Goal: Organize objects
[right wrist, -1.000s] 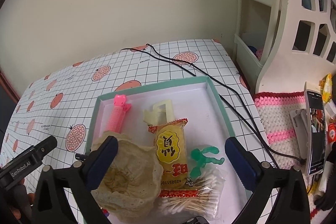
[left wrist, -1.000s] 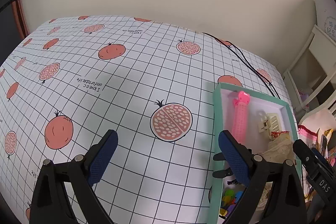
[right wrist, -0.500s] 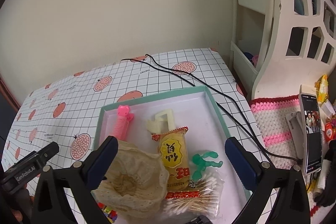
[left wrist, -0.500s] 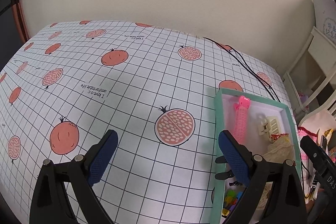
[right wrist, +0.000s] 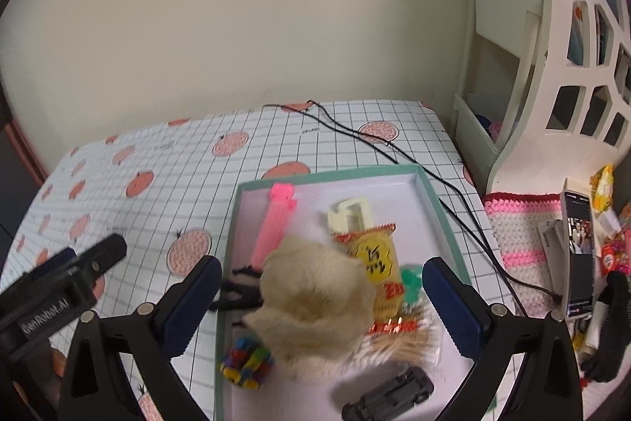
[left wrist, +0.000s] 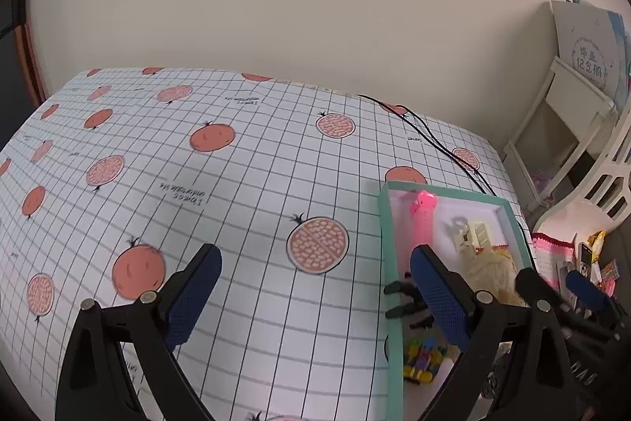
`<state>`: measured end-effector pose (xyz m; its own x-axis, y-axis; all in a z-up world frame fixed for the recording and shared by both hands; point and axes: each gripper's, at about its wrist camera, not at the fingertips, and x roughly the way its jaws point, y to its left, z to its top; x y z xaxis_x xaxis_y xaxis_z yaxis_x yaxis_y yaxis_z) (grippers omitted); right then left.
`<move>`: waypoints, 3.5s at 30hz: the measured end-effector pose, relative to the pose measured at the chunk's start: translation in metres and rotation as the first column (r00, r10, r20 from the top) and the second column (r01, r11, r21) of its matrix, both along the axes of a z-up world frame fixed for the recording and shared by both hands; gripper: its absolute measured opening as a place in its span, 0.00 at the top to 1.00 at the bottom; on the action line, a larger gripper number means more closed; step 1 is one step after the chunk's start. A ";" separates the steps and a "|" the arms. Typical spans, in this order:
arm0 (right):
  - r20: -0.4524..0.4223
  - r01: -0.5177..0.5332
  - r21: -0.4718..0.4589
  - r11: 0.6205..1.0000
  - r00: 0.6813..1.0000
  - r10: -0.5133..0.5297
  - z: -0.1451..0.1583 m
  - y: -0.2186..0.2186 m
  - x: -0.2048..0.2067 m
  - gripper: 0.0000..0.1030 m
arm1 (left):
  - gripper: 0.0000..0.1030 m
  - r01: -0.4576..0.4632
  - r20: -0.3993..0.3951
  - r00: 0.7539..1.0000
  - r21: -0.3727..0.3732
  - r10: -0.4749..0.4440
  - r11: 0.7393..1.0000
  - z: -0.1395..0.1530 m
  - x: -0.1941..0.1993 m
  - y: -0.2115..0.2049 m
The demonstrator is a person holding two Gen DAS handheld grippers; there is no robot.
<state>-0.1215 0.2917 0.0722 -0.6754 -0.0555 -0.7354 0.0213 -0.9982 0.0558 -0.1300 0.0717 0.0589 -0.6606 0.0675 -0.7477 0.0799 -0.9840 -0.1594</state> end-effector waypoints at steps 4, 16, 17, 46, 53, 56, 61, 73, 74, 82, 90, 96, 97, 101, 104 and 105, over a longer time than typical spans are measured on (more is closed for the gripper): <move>0.024 -0.020 0.005 1.000 1.000 0.020 0.000 -0.010 0.015 0.00 | 0.06 -0.012 -0.001 1.000 0.005 0.012 1.000 0.005 0.013 -0.008; 0.115 0.044 -0.024 0.999 0.993 -0.041 -0.008 -0.011 0.052 0.00 | 0.06 -0.034 0.080 0.996 0.005 0.034 0.999 0.004 0.049 -0.038; 0.121 0.048 -0.025 0.999 0.992 -0.045 -0.010 -0.011 0.054 0.00 | 0.06 -0.039 0.102 0.994 0.001 0.038 0.999 0.001 0.052 -0.041; 0.287 0.004 -0.013 1.000 0.958 0.000 -0.058 -0.018 0.126 0.00 | 0.06 0.108 0.330 0.942 -0.110 -0.066 0.988 -0.054 0.115 -0.045; 0.302 -0.020 0.028 0.999 0.953 0.011 -0.064 -0.023 0.134 0.00 | 0.06 0.139 0.335 0.938 -0.130 -0.089 0.982 -0.055 0.124 -0.041; 0.301 -0.019 0.040 0.999 0.954 0.006 -0.065 -0.023 0.136 0.00 | 0.06 0.156 0.350 0.931 -0.129 -0.102 0.979 -0.058 0.127 -0.040; 0.299 -0.015 0.053 0.998 0.954 -0.002 -0.066 -0.022 0.137 0.00 | 0.06 0.164 0.352 0.930 -0.137 -0.107 0.977 -0.058 0.131 -0.039; 0.297 -0.014 0.071 0.997 0.955 -0.007 -0.068 -0.021 0.136 0.00 | 0.06 0.150 0.369 0.924 -0.112 -0.099 0.982 -0.063 0.133 -0.047; 0.295 -0.014 0.071 0.997 0.955 -0.008 -0.068 -0.021 0.136 0.00 | 0.06 0.151 0.369 0.924 -0.111 -0.100 0.982 -0.063 0.133 -0.047; 0.273 -0.018 0.067 0.998 0.962 -0.001 -0.065 -0.023 0.136 0.00 | 0.06 0.139 0.373 0.923 -0.109 -0.090 0.984 -0.065 0.133 -0.049; 0.256 -0.018 0.067 0.998 0.967 0.001 -0.063 -0.024 0.137 0.00 | 0.06 0.144 0.379 0.921 -0.117 -0.090 0.983 -0.065 0.133 -0.047; 0.250 -0.019 0.066 0.998 0.968 0.002 -0.062 -0.024 0.137 0.00 | 0.06 0.138 0.382 0.920 -0.112 -0.086 0.984 -0.065 0.132 -0.048; 0.250 -0.019 0.065 0.998 0.968 0.002 -0.062 -0.024 0.137 0.00 | 0.06 0.139 0.382 0.920 -0.112 -0.086 0.984 -0.066 0.132 -0.048; 0.251 -0.018 0.061 0.998 0.968 0.002 -0.062 -0.024 0.137 0.00 | 0.06 0.137 0.384 0.919 -0.111 -0.085 0.984 -0.065 0.132 -0.048; 0.251 -0.017 0.061 0.998 0.968 0.001 -0.062 -0.024 0.137 0.00 | 0.06 0.136 0.386 0.919 -0.111 -0.084 0.984 -0.066 0.132 -0.048; 0.250 -0.017 0.062 0.998 0.968 0.001 -0.062 -0.024 0.137 0.00 | 0.06 0.137 0.386 0.919 -0.110 -0.084 0.984 -0.066 0.132 -0.047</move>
